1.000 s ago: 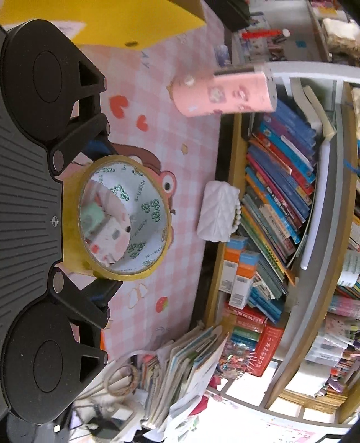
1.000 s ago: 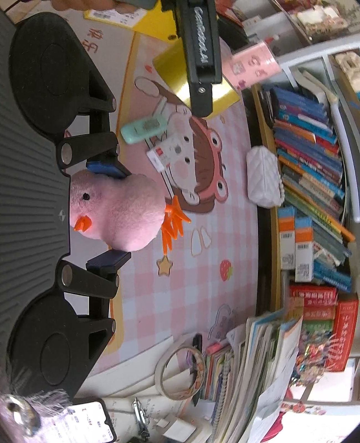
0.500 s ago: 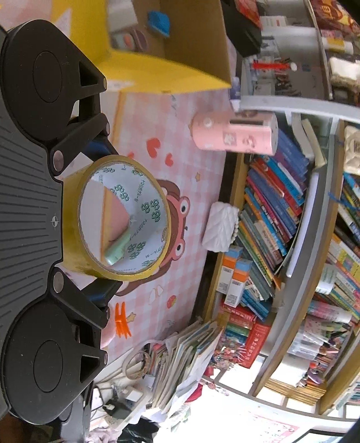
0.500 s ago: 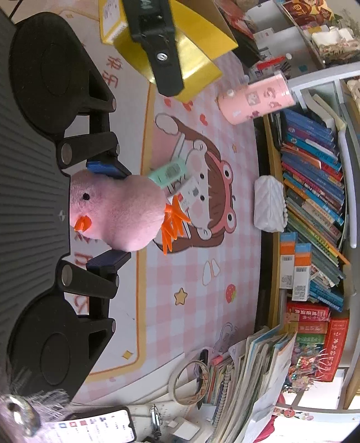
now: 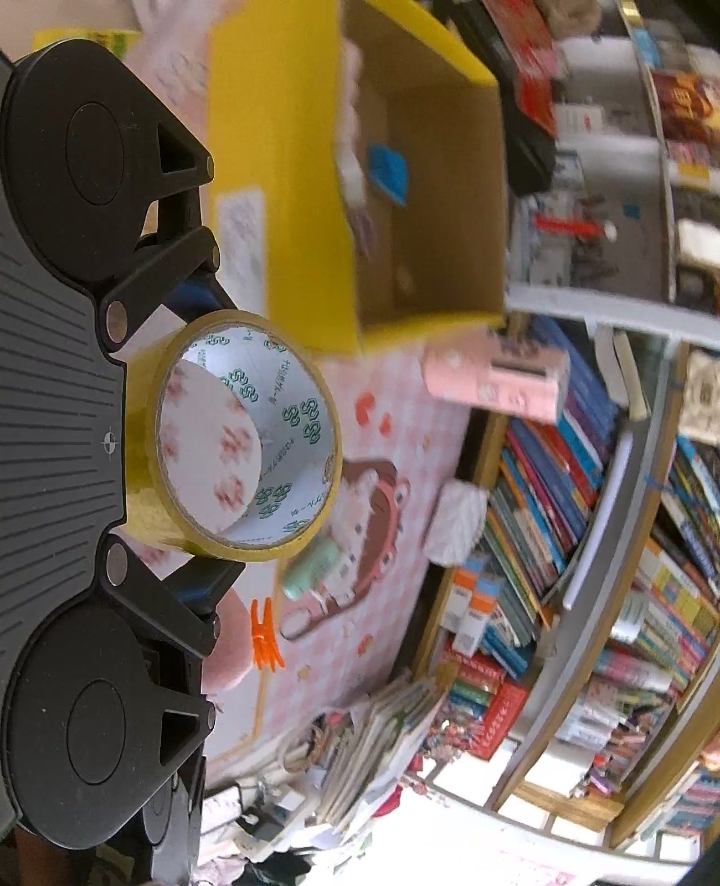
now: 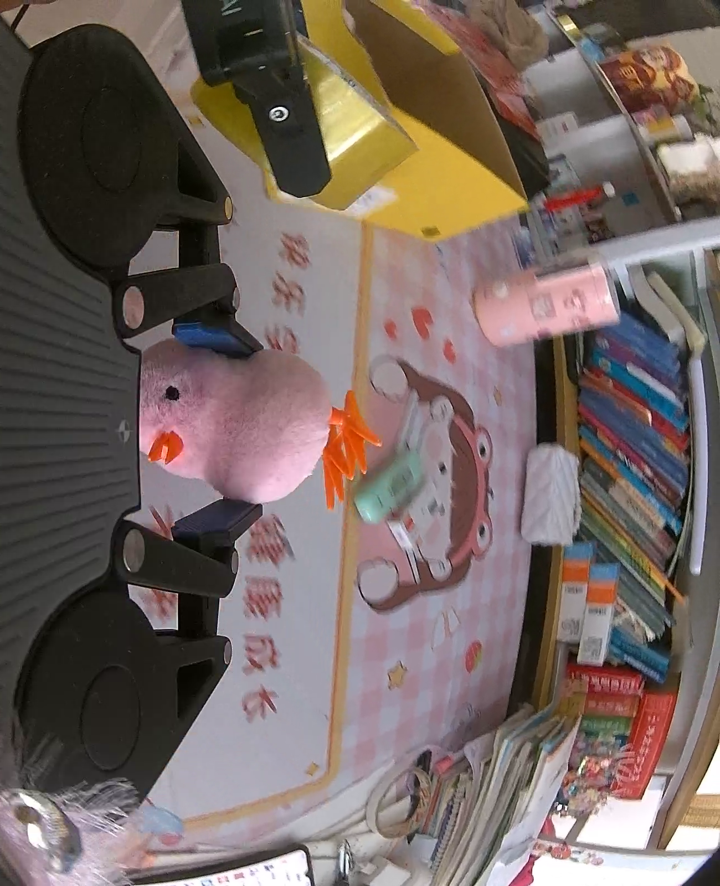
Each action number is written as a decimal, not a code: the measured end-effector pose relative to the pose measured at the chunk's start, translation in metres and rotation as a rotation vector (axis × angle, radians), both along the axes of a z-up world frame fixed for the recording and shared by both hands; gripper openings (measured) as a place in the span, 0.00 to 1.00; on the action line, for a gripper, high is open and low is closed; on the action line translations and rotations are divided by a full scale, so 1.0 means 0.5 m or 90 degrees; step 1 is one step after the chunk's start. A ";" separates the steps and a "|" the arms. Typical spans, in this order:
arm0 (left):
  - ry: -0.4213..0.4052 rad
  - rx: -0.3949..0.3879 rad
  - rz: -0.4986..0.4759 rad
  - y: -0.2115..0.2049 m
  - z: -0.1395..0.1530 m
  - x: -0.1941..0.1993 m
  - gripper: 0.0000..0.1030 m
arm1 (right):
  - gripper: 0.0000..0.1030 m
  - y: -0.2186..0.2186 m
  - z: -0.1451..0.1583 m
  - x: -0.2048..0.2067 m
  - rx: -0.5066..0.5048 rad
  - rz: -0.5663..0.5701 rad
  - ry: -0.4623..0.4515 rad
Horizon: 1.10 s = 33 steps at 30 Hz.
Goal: Organize objects
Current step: 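Carry the tape roll in the left tool and pig in the right tool to the box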
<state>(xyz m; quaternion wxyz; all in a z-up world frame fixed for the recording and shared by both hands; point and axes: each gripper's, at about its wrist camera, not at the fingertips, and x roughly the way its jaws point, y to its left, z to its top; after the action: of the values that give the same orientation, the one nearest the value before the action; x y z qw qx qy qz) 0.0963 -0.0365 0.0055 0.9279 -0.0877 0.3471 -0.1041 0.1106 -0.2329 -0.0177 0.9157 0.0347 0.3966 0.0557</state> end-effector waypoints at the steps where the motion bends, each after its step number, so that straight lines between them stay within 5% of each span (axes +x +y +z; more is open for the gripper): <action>1: 0.004 -0.002 0.006 0.013 -0.002 -0.009 0.83 | 0.50 0.014 0.000 -0.006 0.001 0.008 0.002; 33: -0.021 -0.007 0.106 0.249 0.009 -0.197 0.83 | 0.50 0.280 0.003 -0.160 0.016 0.132 -0.007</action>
<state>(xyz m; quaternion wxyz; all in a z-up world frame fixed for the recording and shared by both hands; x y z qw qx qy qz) -0.0023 0.0880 0.0098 0.9384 -0.1198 0.3227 -0.0297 0.0304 -0.0931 -0.0161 0.9065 0.0047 0.3925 0.1552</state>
